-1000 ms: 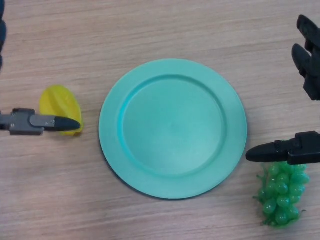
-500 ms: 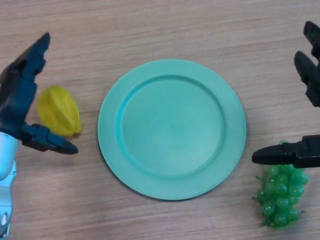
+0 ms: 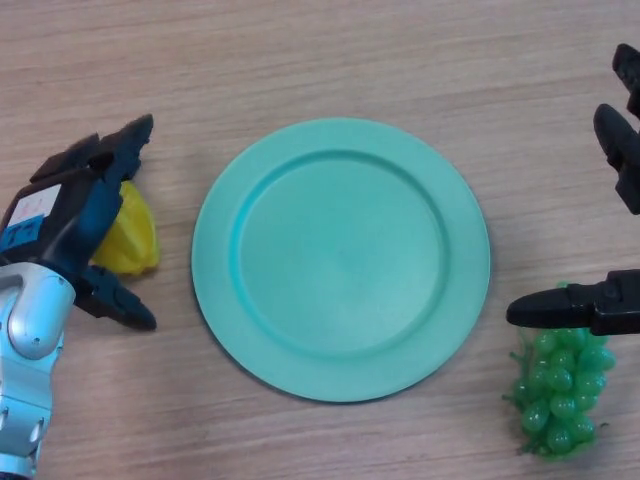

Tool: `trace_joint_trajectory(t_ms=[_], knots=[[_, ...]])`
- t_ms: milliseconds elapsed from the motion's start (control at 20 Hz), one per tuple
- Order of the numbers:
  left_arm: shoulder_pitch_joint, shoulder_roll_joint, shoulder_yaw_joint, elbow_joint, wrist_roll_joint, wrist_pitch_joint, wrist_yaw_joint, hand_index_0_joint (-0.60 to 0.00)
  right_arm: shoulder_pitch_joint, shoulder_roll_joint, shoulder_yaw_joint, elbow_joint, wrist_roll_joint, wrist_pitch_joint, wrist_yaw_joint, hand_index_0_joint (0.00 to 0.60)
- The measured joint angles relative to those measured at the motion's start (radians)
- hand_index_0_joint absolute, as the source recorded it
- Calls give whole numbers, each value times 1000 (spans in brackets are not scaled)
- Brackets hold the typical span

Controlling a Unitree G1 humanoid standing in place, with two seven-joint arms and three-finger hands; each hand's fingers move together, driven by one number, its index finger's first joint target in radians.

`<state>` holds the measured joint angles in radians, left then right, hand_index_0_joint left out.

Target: Pick up the yellow starfruit and place it on the plate

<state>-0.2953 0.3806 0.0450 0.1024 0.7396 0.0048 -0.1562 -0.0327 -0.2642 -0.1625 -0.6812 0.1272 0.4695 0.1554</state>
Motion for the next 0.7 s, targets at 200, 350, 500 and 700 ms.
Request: trace_joint_trajectory(t_ms=[200, 350, 500, 700], knots=[[21, 0, 1, -32, -5, 1, 1, -600, 1, 0, -29, -47, 1, 6, 0, 0], [23, 0, 3, -52, -5, 31, 0, -600, -1, 0, -37, -57, 1, 54, -3, 0], [37, 12, 27, -125, -10, 69, 3, -600, -3, 0, -34, -61, 4, 57, -3, 0], [46, 42, 85, -212, 12, 66, 112, -600, -8, 0, -31, -73, 39, 68, -2, 0]])
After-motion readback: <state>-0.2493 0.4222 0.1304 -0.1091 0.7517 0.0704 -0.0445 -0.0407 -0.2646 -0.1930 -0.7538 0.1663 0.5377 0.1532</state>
